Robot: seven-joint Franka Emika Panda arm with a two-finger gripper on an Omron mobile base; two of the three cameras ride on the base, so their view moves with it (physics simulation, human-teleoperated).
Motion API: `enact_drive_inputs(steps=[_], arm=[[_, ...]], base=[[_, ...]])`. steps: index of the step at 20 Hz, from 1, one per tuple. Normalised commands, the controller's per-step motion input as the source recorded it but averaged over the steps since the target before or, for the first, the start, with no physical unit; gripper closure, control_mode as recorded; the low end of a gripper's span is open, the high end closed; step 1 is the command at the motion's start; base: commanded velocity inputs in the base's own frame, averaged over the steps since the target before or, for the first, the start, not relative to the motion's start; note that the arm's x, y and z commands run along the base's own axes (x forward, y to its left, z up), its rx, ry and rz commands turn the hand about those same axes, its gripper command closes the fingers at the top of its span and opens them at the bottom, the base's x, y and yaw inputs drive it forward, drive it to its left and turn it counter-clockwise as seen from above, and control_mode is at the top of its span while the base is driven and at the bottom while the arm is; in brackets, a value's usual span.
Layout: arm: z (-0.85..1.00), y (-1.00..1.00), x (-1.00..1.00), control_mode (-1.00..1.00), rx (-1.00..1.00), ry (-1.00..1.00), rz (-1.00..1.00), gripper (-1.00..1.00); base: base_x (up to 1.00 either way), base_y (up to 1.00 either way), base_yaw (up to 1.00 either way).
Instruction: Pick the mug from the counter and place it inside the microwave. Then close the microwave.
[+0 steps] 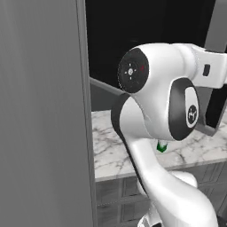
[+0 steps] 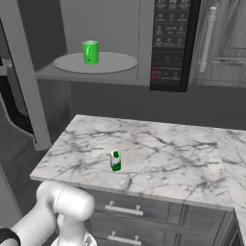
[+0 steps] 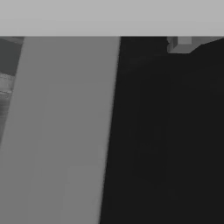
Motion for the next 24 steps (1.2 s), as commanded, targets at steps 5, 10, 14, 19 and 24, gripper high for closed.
enact_drive_inputs(steps=[5, 10, 14, 19, 24], arm=[[0.05, -0.47, 0.71, -1.0, 0.0, 0.0, 0.0, -1.0], [0.01, -0.39, 0.84, -1.0, 0.0, 0.0, 0.0, -1.0], [0.0, -0.27, 0.86, -1.0, 0.02, 0.0, 0.01, -1.0], [0.0, -0.26, 0.79, -1.0, 0.05, 0.0, 0.05, -1.0], [0.0, -0.4, 0.88, -1.0, 0.06, 0.0, 0.1, -1.0]], base=[[0.0, 0.0, 0.0], [0.0, 0.0, 0.0], [0.0, 0.0, 0.0], [0.0, 0.0, 0.0], [0.0, 0.0, 0.0]])
